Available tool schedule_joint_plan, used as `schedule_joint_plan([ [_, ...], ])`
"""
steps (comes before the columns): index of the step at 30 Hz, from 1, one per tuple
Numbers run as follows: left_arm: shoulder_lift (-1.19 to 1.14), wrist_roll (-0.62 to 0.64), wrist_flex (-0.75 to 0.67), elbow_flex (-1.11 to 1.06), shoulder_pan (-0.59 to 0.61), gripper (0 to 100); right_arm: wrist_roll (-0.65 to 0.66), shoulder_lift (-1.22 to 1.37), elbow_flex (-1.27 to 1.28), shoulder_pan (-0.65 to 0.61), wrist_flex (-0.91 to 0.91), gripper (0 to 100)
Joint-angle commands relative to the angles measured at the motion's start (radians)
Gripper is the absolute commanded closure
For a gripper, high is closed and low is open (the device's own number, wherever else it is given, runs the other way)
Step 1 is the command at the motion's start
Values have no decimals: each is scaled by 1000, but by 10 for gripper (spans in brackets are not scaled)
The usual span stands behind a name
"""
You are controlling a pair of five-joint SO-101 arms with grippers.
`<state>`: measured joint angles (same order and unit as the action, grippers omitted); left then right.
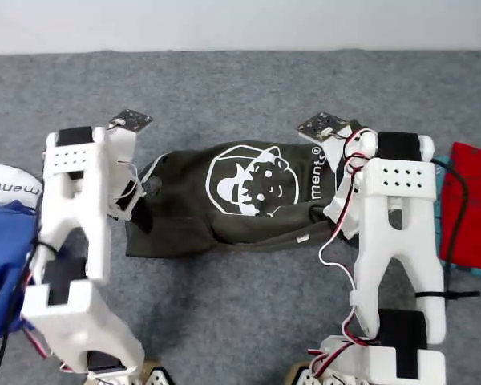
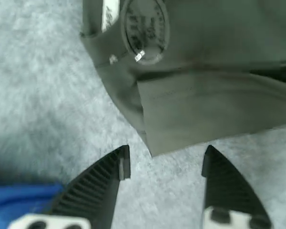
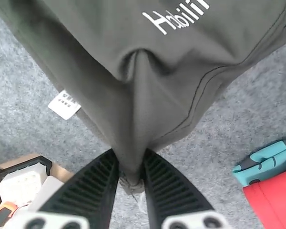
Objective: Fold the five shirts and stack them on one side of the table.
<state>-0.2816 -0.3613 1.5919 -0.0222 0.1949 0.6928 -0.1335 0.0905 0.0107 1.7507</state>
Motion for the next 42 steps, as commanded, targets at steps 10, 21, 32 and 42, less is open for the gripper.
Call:
schedule_joint_plan([
  [10, -253, -8, -25, 220, -75, 750, -14, -48, -3, 7, 21, 988],
  [21, -431, 32, -17, 352, -60, 824, -11, -48, -5, 7, 21, 988],
  [32, -338, 32, 37, 348, -64, 906, -6, -48, -8, 13, 21, 988],
  [42, -193, 28, 103, 348, -66, 985, -11, -48, -8, 7, -1, 988],
])
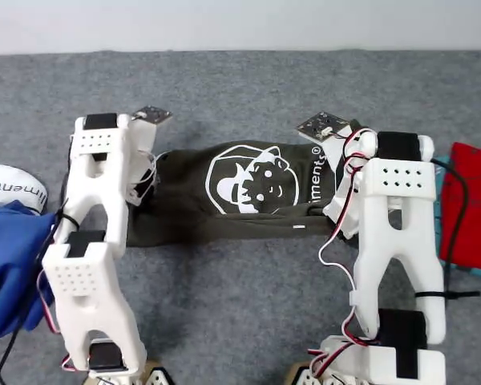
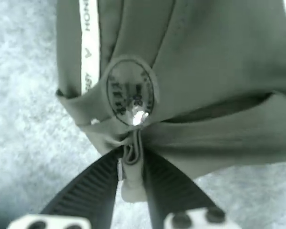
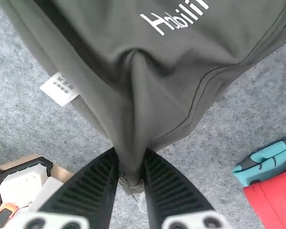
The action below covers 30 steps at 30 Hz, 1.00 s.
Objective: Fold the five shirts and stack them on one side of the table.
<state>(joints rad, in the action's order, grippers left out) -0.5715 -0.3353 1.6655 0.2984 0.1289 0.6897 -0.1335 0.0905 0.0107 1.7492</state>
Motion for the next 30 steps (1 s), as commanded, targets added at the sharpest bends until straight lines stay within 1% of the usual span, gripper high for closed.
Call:
schedule_joint_plan([
  [1, 110, 2, 32, 27, 0, 986, -9, -48, -8, 7, 1, 988],
  [8, 265, 3, 80, 27, 0, 987, -9, -67, -34, 13, 18, 988],
  [13, 503, 11, 86, 28, 2, 987, -2, -170, -137, 5, 25, 988],
  [15, 614, 43, 80, 33, 2, 987, 6, -206, -187, 5, 25, 988],
  [18, 787, 95, 31, 33, 2, 987, 49, -252, -259, 7, 21, 988],
  [22, 980, 104, -60, 33, 0, 987, 89, -285, -384, 7, 15, 988],
  [26, 1123, 101, -212, 33, 6, 987, 112, -288, -545, 8, -30, 988],
  [30, 1226, 100, -367, 33, 9, 987, 126, -292, -654, 8, -97, 988],
])
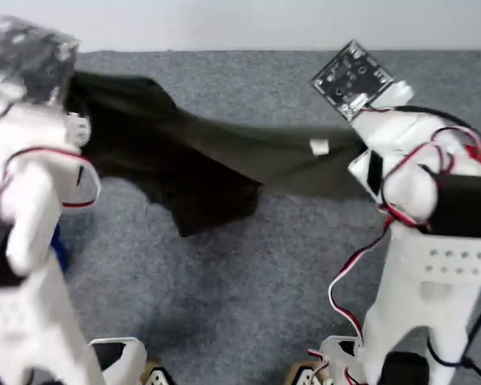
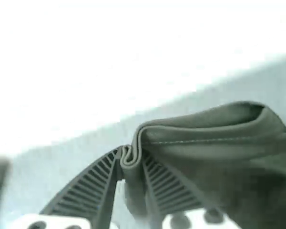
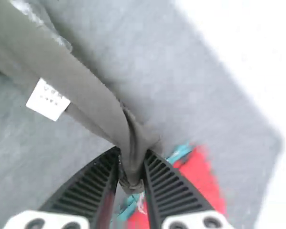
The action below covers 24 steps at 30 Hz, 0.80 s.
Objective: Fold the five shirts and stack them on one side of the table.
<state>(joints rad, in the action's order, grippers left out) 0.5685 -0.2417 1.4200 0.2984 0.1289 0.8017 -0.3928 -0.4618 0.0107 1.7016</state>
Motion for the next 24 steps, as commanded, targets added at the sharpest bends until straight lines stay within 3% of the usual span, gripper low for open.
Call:
schedule_joint_plan([
  [1, 107, 6, -153, 33, 6, 987, 14, -35, -118, 8, -70, 988],
  [9, 245, -124, -341, 38, 6, 987, 11, -38, -287, 13, -104, 988],
  [24, 269, -245, -448, 170, 3, 987, 49, -159, -397, 180, -90, 988],
])
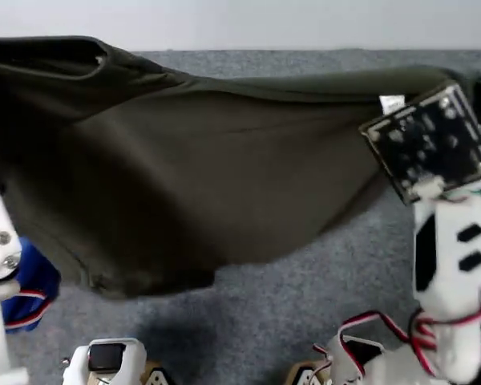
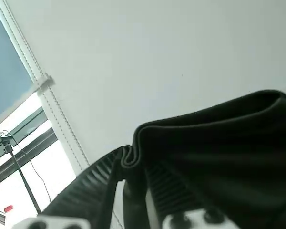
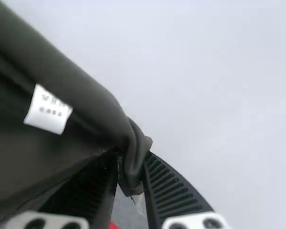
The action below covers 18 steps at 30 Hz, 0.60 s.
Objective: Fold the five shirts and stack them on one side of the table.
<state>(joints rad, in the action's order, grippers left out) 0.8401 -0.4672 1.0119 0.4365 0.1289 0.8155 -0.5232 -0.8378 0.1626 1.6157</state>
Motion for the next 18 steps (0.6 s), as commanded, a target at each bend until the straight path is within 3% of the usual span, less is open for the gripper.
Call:
schedule_joint_plan([
  [1, 3, -25, -40, 33, 3, 987, 49, -45, -21, 28, -4, 988],
  [11, -3, -26, 72, 209, 6, 987, 127, -225, -18, 33, 165, 988],
  [18, -5, -28, 97, 91, 2, 987, 127, -249, 138, 35, 176, 988],
])
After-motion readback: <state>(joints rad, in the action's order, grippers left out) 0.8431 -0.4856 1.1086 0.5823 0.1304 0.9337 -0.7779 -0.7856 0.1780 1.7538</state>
